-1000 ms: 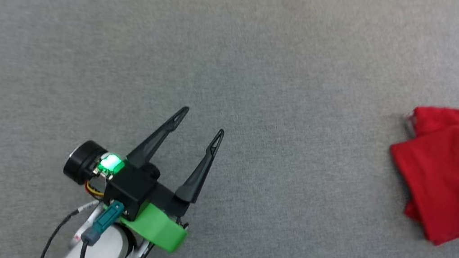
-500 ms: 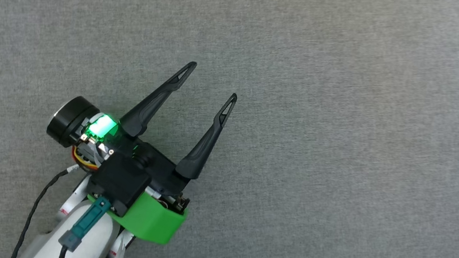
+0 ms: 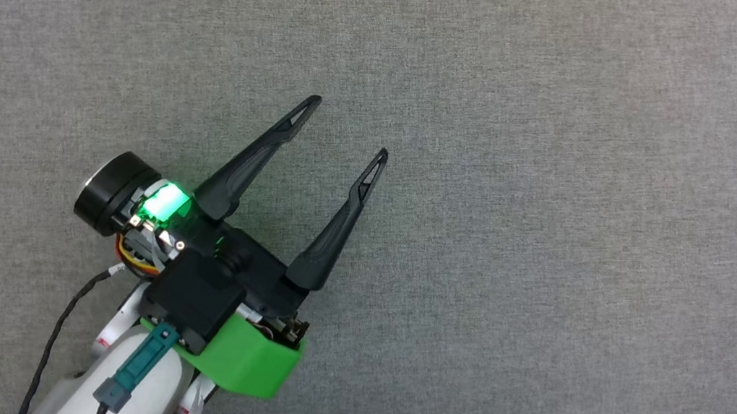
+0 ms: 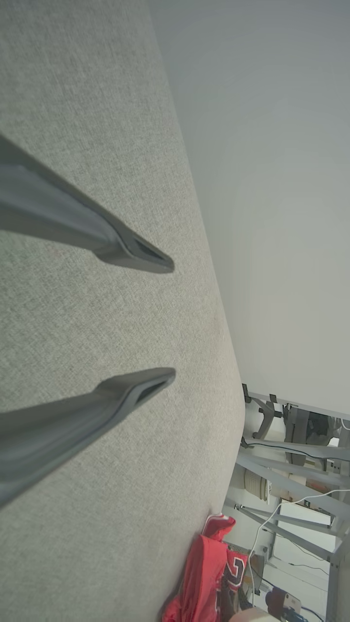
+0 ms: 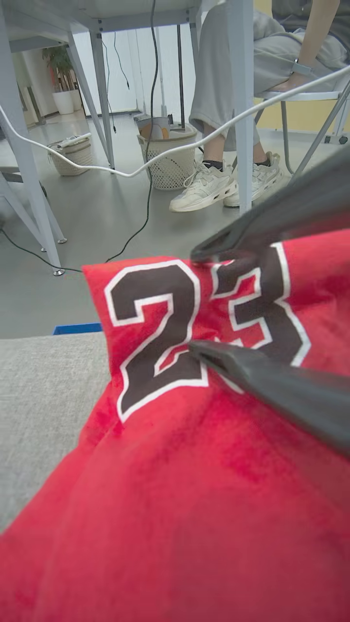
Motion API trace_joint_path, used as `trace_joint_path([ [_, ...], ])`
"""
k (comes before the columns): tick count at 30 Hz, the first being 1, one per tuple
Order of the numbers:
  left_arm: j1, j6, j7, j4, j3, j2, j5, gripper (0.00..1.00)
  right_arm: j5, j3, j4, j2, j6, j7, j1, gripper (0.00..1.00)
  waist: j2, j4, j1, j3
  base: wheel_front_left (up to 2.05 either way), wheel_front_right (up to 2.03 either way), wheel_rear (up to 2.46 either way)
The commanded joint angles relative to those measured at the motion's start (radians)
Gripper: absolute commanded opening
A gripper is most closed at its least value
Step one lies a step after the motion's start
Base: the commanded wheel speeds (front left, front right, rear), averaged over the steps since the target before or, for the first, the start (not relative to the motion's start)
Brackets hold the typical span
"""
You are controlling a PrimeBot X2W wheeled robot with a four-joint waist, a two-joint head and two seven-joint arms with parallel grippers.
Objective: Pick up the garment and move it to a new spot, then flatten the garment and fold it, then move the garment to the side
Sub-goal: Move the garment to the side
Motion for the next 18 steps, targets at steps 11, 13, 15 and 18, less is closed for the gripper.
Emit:
trace_joint_path([
  [11, 0.021, 0.031, -0.032, 0.117, 0.017, -0.061, -0.077, 1.0, 0.031, 0.018, -0.167, 0.037, -0.002, -0.112, -0.023, 1.0, 0.0069, 0.043, -0.0001, -0.207, 0.0, 0.0, 0.0],
  [13, 0.048, 0.048, -0.033, 0.157, 0.055, -0.083, -0.099, 1.0, 0.112, 0.067, -0.309, 0.092, -0.002, -0.139, 0.035, 1.0, 0.0069, 0.073, -0.0001, -0.307, 0.0, 0.0, 0.0],
  [15, 0.067, 0.055, -0.033, 0.168, 0.074, -0.092, -0.105, 1.0, 0.143, 0.093, -0.38, 0.118, -0.002, -0.138, 0.067, 1.0, 0.0069, 0.085, -0.0001, -0.345, 0.0, 0.0, 0.0],
  [18, 0.103, 0.064, -0.033, 0.188, 0.11, -0.102, -0.115, 1.0, 0.191, 0.127, -0.517, 0.173, -0.002, -0.127, 0.129, 1.0, 0.0069, 0.106, -0.0001, -0.409, 0.0, 0.0, 0.0],
])
